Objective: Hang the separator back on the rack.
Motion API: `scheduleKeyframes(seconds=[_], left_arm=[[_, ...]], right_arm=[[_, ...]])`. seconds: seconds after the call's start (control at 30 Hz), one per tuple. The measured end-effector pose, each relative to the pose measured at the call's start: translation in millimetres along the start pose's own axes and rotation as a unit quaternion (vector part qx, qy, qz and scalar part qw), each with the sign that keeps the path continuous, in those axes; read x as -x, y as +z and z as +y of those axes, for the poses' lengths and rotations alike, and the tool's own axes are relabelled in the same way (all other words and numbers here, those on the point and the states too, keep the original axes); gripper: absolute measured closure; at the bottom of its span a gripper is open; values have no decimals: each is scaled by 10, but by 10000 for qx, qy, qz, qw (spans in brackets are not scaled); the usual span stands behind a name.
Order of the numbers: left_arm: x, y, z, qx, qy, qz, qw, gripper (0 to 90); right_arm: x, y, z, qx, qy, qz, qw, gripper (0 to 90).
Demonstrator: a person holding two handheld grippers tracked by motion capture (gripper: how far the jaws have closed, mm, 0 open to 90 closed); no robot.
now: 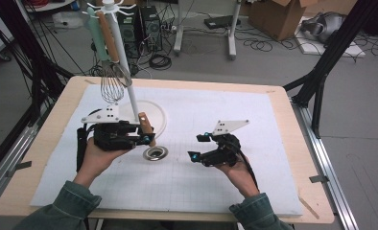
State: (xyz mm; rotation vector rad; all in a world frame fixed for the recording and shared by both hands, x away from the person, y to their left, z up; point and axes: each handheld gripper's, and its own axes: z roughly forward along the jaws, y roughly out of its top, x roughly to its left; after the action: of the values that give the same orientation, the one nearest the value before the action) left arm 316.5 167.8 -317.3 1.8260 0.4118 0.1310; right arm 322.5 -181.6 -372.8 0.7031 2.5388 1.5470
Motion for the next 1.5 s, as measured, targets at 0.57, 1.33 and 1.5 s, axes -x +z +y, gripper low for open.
scheduleKeyframes(seconds=[0.57, 1.33, 1.5], left_arm=[[-97, -129, 177, -53, 32, 55, 10000, 721], [-254, -335, 608, -56, 106, 245, 9996, 721], [-268, -394, 687, -45, 133, 271, 9995, 721]], right_arm=[[118, -280, -242, 175, 208, -402, 9988, 219], [193, -527, -454, 351, 364, -716, 9962, 200], [194, -538, -458, 352, 352, -754, 9959, 199]])
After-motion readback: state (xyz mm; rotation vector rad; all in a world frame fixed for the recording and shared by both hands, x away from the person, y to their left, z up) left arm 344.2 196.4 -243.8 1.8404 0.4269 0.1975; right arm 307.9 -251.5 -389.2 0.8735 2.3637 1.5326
